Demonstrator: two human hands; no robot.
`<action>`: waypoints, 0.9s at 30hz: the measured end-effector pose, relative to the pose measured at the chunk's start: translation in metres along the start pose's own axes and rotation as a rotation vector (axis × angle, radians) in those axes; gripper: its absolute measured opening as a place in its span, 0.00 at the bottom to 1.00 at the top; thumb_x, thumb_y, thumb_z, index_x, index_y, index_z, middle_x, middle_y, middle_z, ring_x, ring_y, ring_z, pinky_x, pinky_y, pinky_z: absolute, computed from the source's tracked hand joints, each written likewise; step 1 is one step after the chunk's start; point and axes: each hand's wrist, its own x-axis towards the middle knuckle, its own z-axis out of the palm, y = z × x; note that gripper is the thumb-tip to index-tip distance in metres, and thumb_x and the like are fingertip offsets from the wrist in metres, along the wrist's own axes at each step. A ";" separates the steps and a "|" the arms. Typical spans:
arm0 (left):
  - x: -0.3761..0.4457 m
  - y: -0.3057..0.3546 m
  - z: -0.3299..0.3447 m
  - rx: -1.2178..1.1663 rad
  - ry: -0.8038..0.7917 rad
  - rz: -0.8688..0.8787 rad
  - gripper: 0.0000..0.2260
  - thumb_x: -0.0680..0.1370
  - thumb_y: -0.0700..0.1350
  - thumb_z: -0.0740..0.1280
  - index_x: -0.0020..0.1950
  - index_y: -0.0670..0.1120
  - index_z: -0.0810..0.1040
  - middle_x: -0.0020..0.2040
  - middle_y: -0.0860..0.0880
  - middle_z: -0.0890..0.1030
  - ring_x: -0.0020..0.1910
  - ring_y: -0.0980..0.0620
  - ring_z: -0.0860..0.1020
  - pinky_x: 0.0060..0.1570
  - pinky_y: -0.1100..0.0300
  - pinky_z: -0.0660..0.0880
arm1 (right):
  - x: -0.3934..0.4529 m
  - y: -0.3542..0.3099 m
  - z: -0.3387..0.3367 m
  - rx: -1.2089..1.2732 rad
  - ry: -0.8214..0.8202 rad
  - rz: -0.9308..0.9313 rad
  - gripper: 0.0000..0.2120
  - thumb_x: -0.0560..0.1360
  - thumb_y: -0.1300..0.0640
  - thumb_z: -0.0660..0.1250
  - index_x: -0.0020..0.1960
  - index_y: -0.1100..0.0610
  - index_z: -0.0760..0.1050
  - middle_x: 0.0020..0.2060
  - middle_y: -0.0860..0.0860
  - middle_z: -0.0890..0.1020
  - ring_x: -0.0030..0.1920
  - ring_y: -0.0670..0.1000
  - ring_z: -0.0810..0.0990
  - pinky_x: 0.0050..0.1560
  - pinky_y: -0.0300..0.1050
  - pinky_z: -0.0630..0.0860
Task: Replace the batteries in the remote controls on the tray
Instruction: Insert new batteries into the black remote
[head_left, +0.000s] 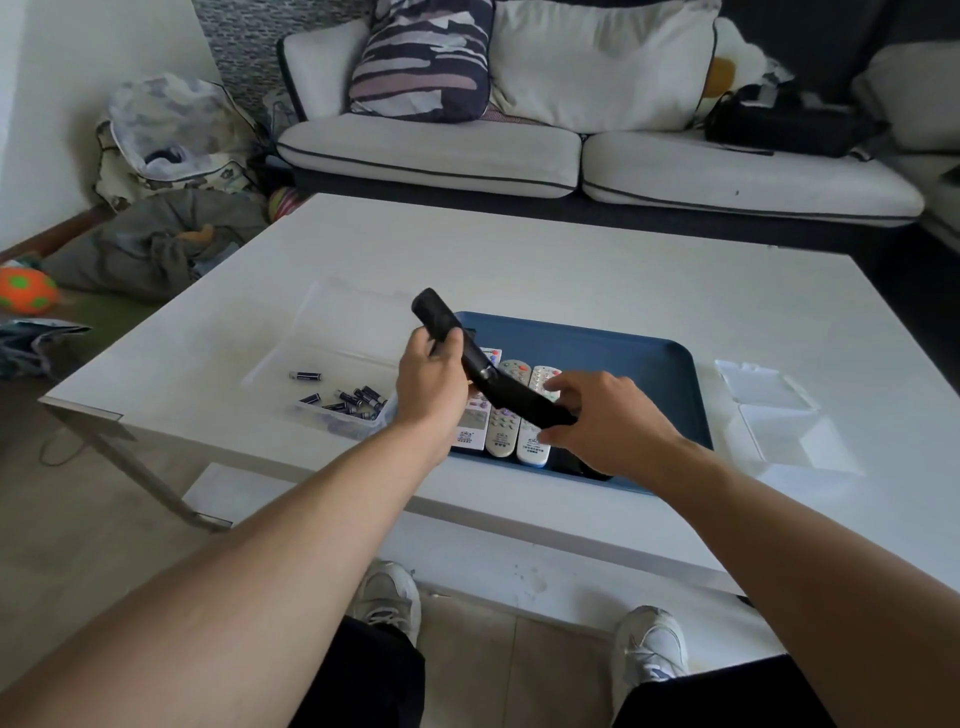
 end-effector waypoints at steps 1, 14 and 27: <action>0.004 -0.002 -0.003 0.019 0.043 -0.007 0.05 0.77 0.57 0.65 0.44 0.58 0.76 0.48 0.45 0.84 0.48 0.42 0.85 0.48 0.42 0.83 | -0.002 0.002 0.000 -0.027 -0.043 0.011 0.23 0.70 0.47 0.77 0.63 0.45 0.76 0.52 0.44 0.85 0.51 0.50 0.82 0.54 0.52 0.80; 0.006 0.000 -0.003 -0.212 -0.128 -0.281 0.06 0.85 0.42 0.60 0.56 0.44 0.75 0.45 0.42 0.82 0.40 0.42 0.84 0.45 0.47 0.84 | -0.042 0.023 0.041 -0.398 -0.149 -0.024 0.20 0.71 0.39 0.74 0.60 0.44 0.78 0.56 0.44 0.78 0.54 0.48 0.78 0.47 0.45 0.74; -0.005 0.007 0.012 -0.255 -0.280 -0.199 0.11 0.86 0.44 0.58 0.67 0.45 0.72 0.55 0.38 0.84 0.54 0.37 0.84 0.53 0.44 0.82 | -0.046 0.026 0.027 -0.419 0.051 -0.015 0.23 0.70 0.28 0.66 0.51 0.46 0.73 0.45 0.43 0.80 0.43 0.48 0.79 0.42 0.45 0.75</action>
